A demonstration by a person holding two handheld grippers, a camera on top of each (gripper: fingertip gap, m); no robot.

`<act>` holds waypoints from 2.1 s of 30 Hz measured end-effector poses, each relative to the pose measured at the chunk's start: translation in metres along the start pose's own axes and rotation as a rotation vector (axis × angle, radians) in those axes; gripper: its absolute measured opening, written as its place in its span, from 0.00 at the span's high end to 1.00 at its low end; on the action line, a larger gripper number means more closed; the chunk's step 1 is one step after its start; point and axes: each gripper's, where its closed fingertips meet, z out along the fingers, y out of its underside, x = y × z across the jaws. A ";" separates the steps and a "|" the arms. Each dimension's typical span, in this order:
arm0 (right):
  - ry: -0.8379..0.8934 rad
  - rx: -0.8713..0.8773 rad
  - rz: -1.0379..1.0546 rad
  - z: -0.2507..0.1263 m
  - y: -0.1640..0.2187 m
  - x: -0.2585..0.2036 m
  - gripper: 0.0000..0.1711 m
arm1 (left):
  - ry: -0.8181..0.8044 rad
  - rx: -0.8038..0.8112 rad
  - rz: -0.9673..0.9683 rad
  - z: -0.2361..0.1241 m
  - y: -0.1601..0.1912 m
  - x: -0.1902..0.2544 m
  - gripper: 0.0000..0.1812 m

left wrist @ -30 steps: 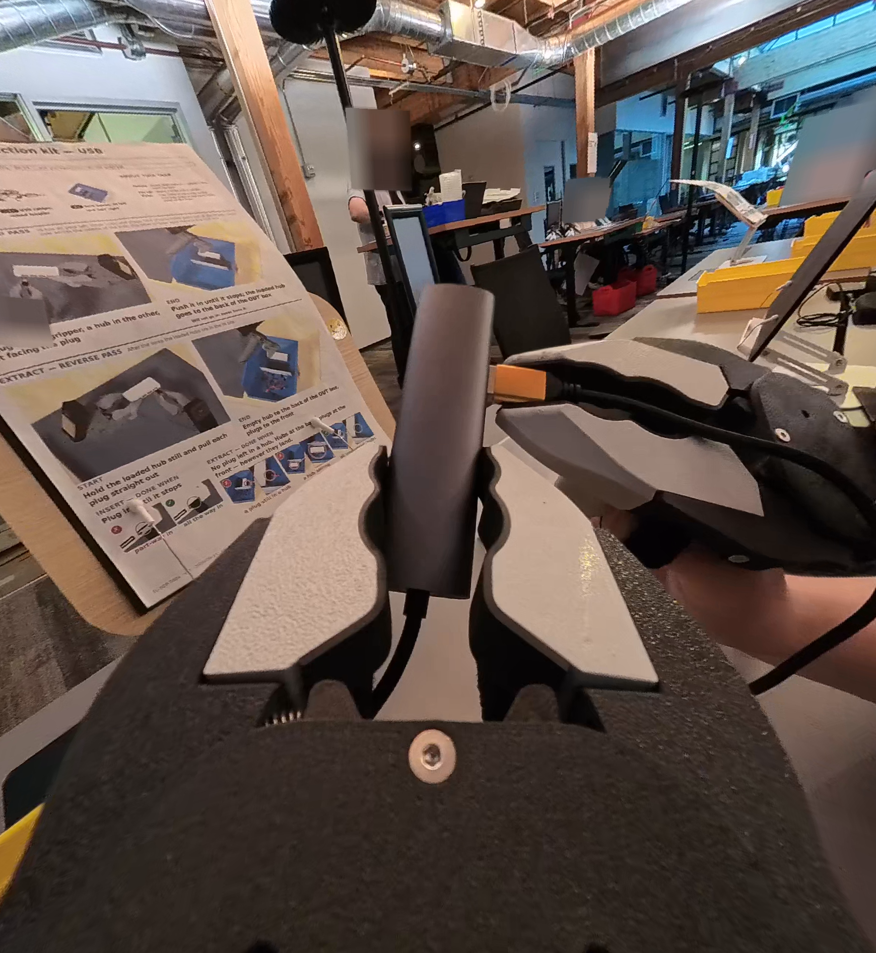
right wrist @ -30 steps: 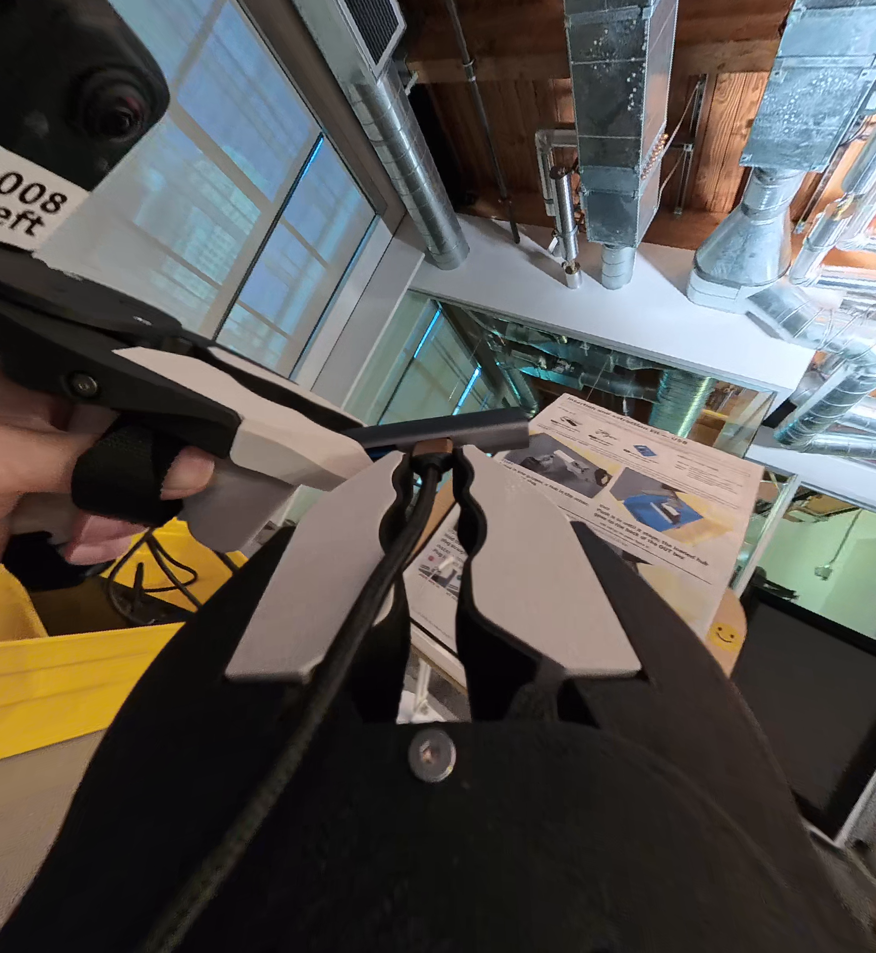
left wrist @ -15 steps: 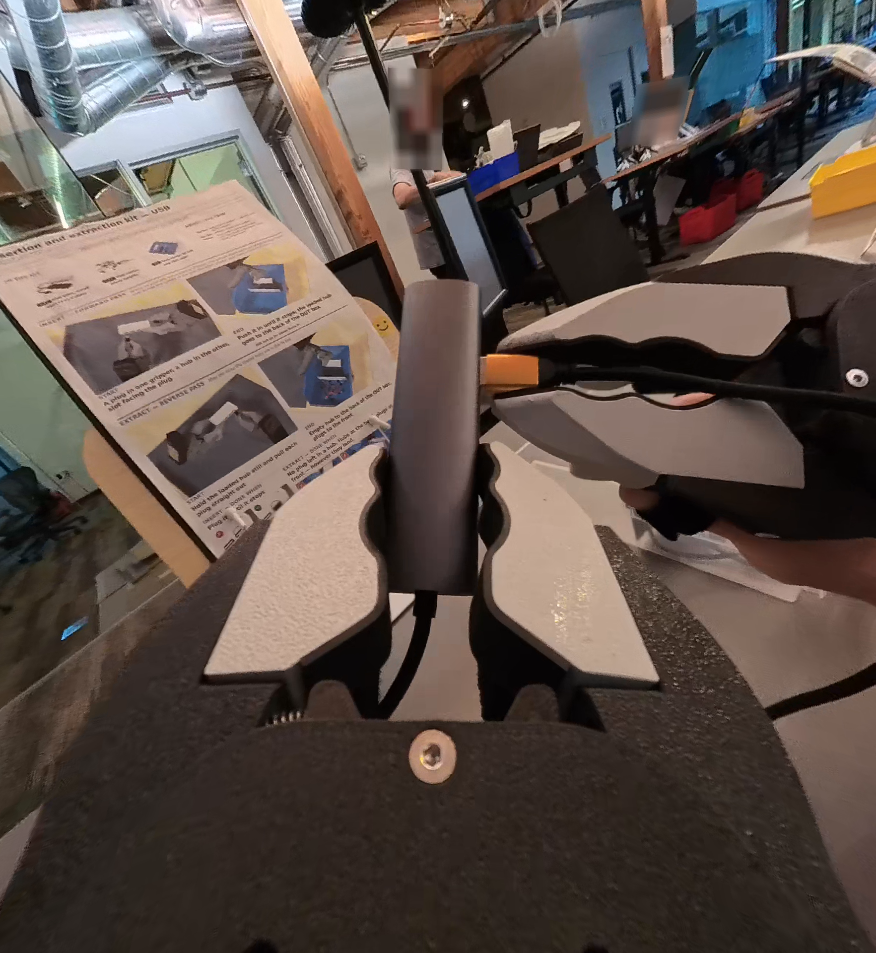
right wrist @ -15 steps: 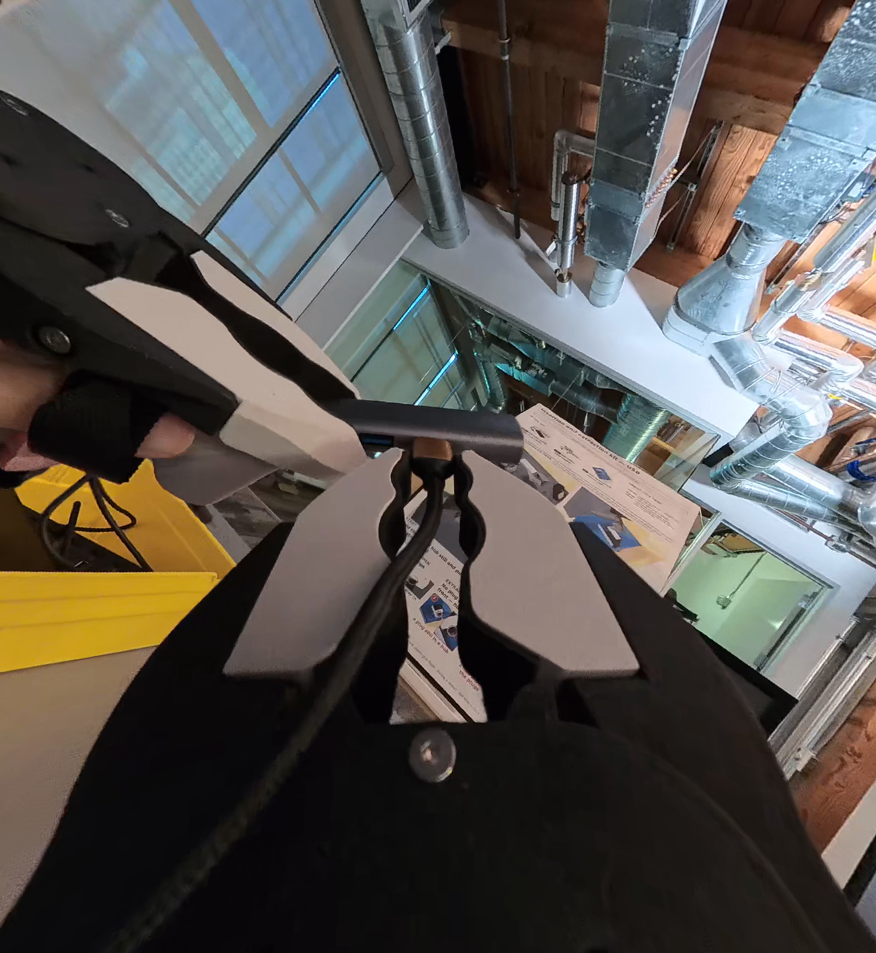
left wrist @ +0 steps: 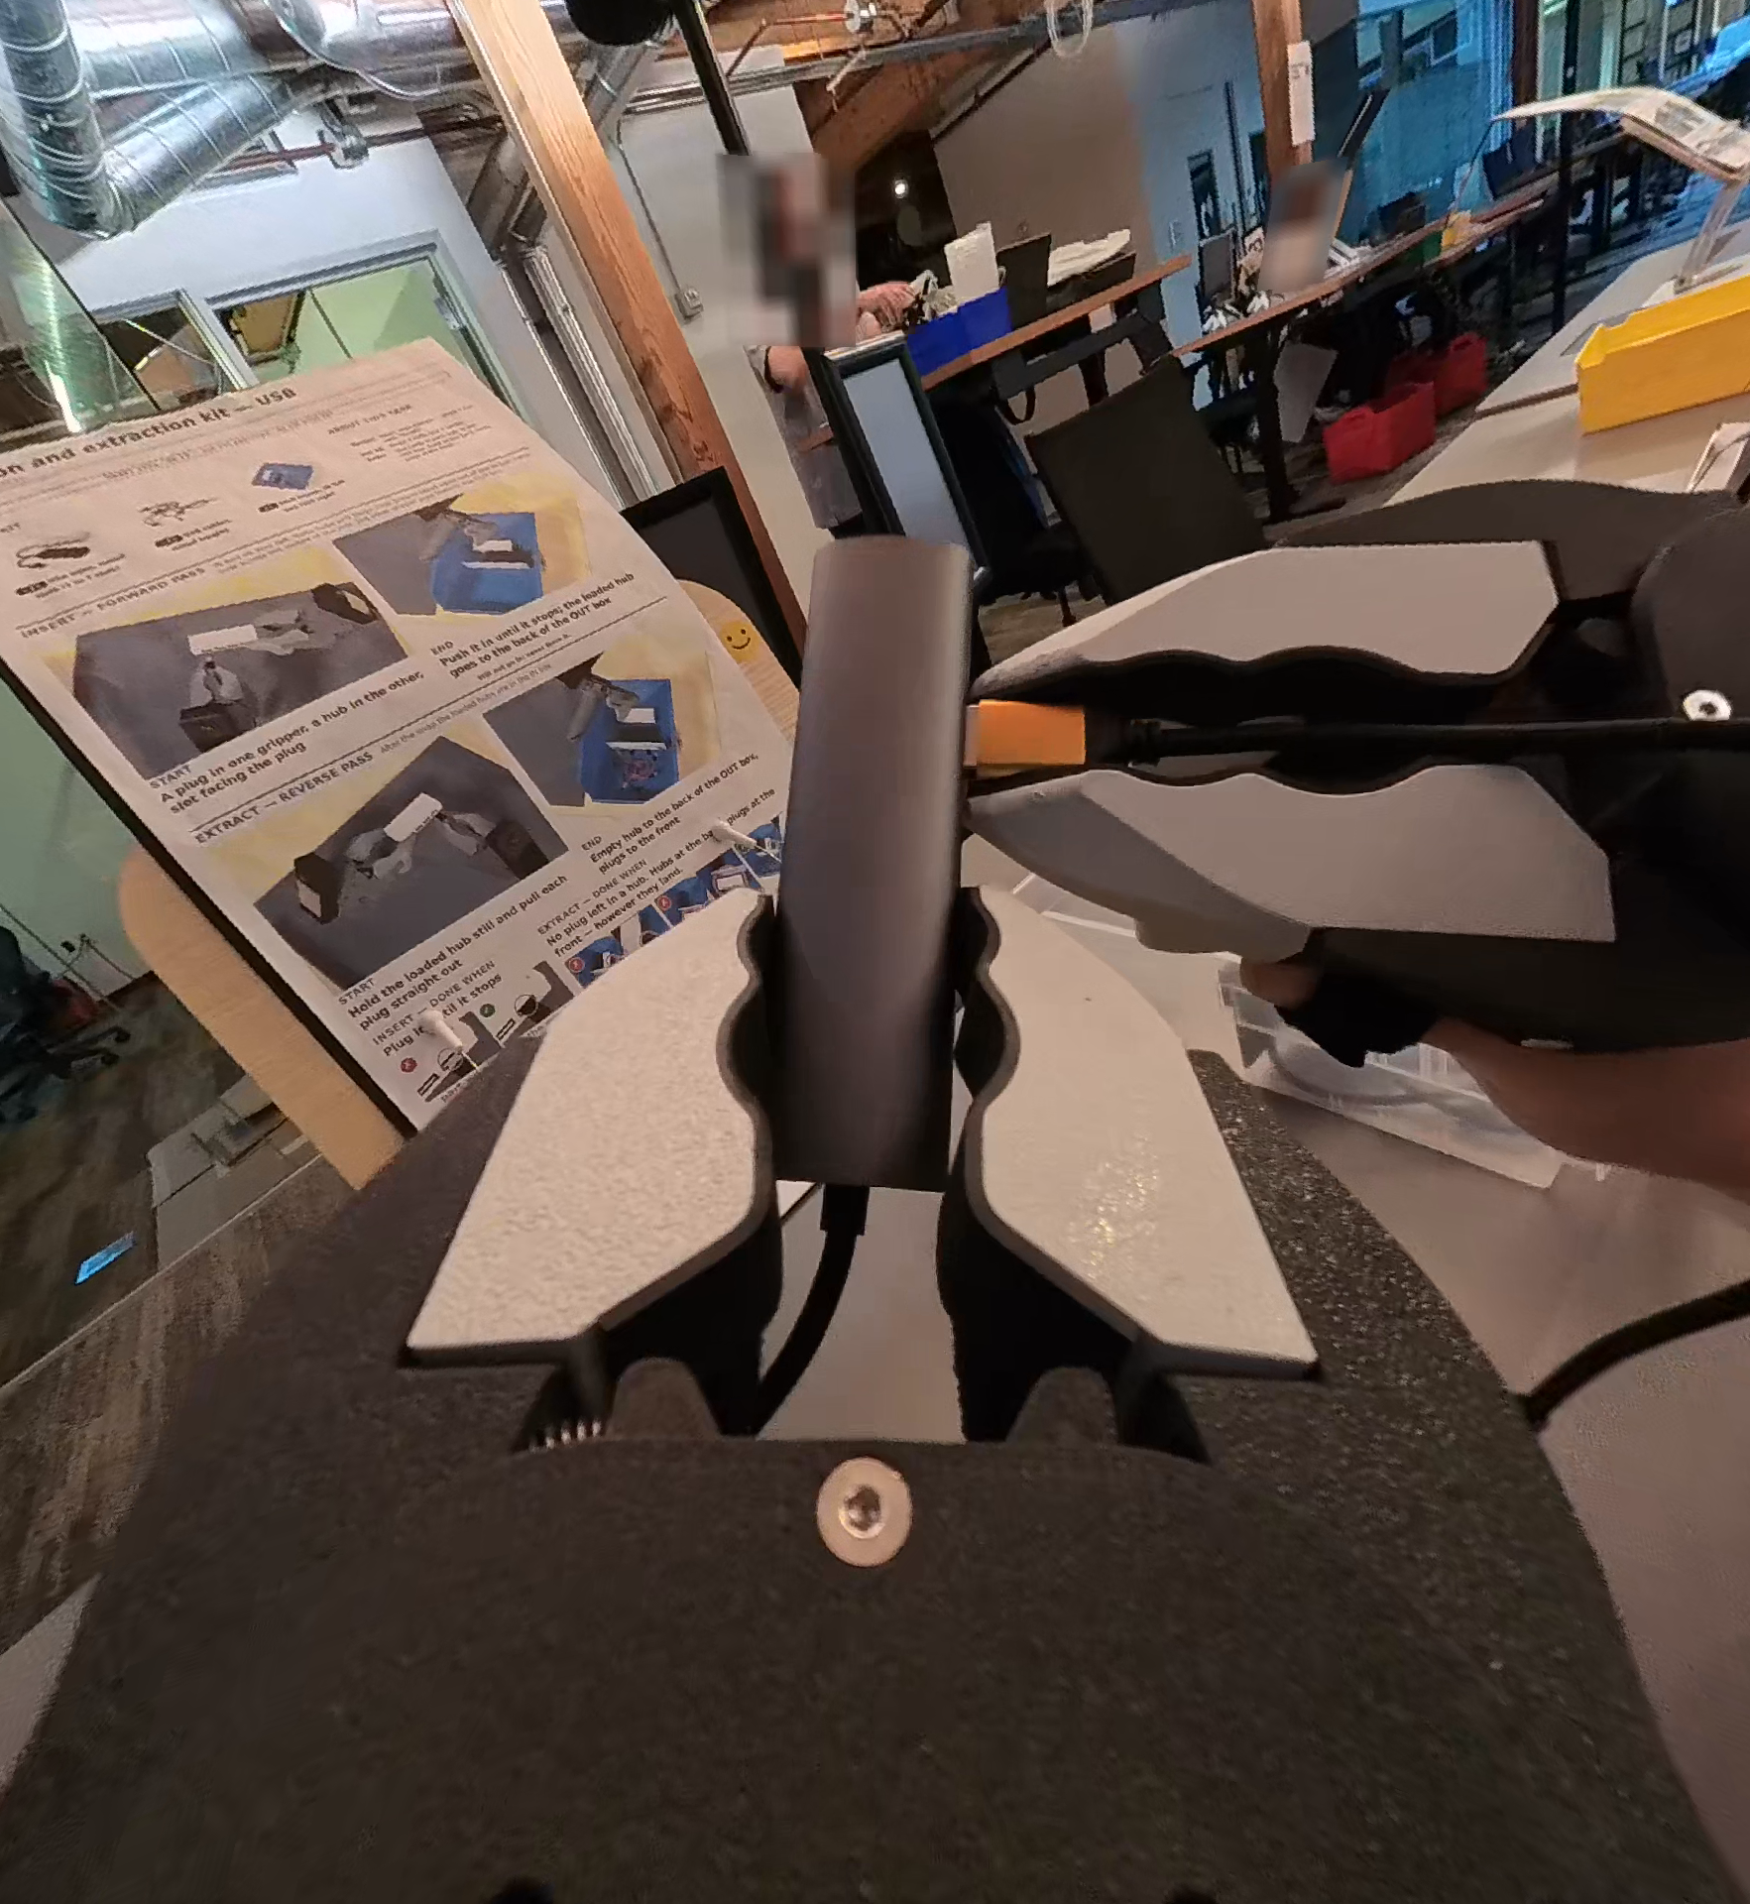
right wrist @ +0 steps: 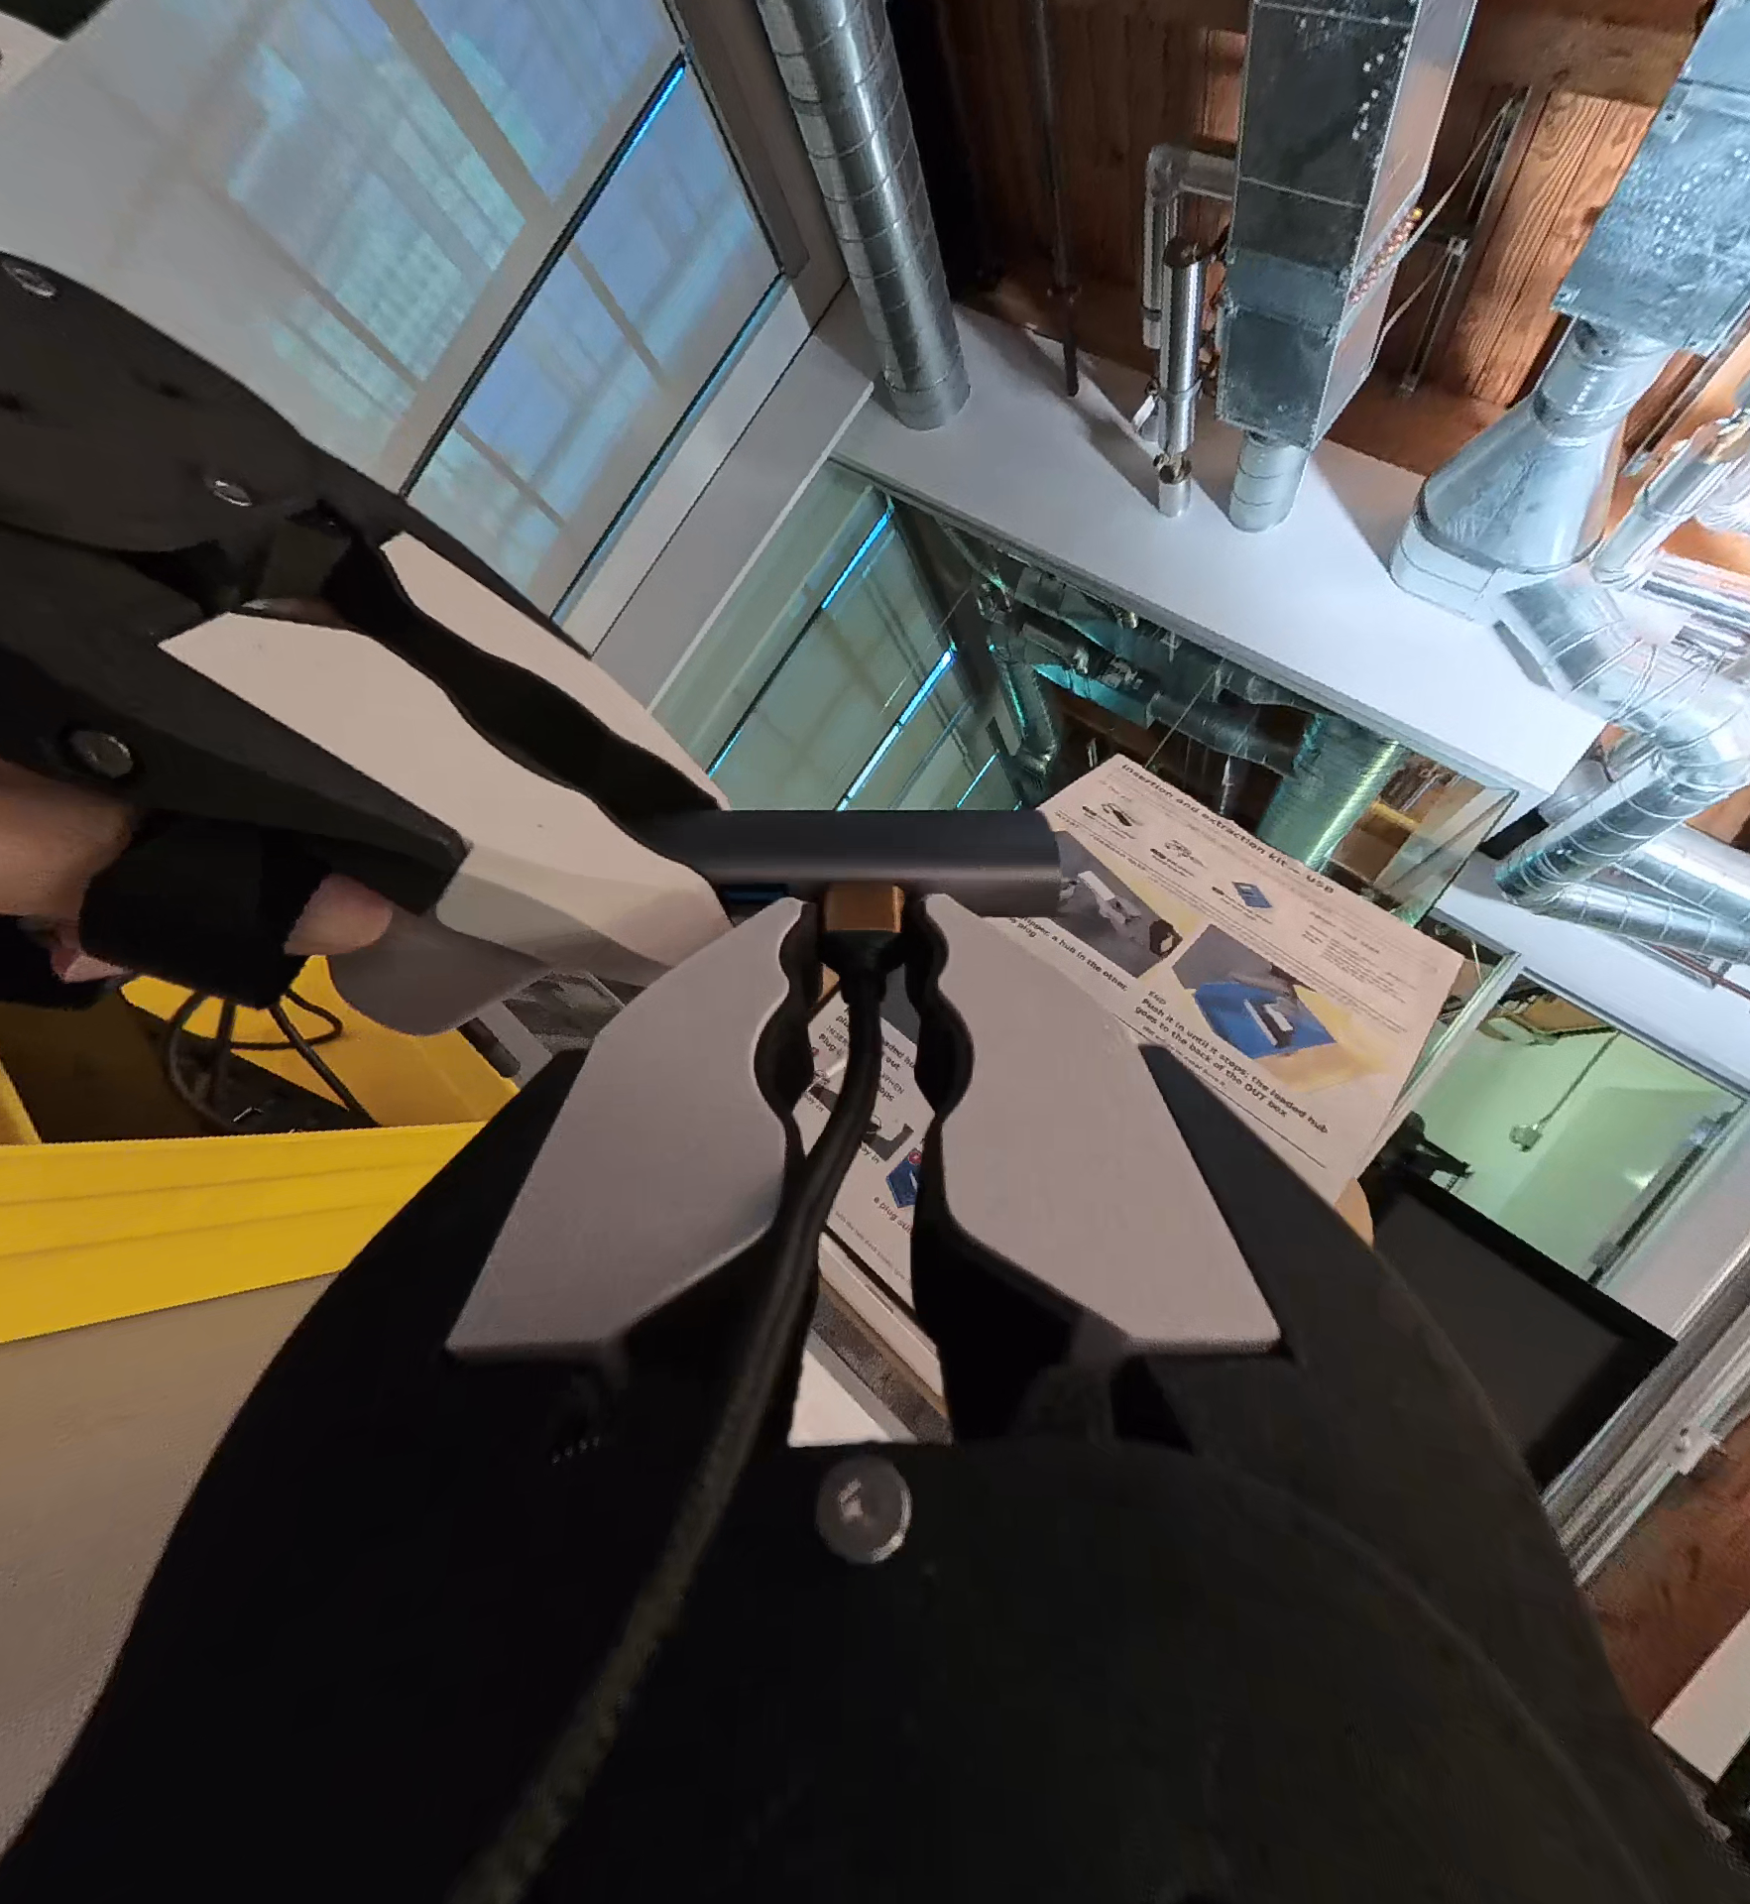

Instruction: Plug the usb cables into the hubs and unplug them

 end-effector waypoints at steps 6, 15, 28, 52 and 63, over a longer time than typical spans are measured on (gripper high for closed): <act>0.043 -0.020 -0.047 0.001 -0.001 0.001 0.90 | 0.013 0.050 -0.054 0.000 -0.003 -0.002 0.82; 0.058 -0.014 -0.080 0.000 -0.007 0.000 0.90 | 0.020 0.033 -0.022 -0.004 -0.006 -0.002 0.81; 0.099 -0.024 -0.061 0.000 -0.008 0.000 0.91 | -0.008 0.040 -0.021 -0.003 -0.006 -0.004 0.81; 0.087 0.040 -0.194 -0.005 -0.022 -0.001 0.90 | -0.014 -0.003 0.059 -0.010 -0.009 0.000 0.82; 0.085 0.009 -0.150 -0.004 -0.018 -0.004 0.91 | -0.008 0.036 -0.036 -0.009 -0.007 -0.008 0.82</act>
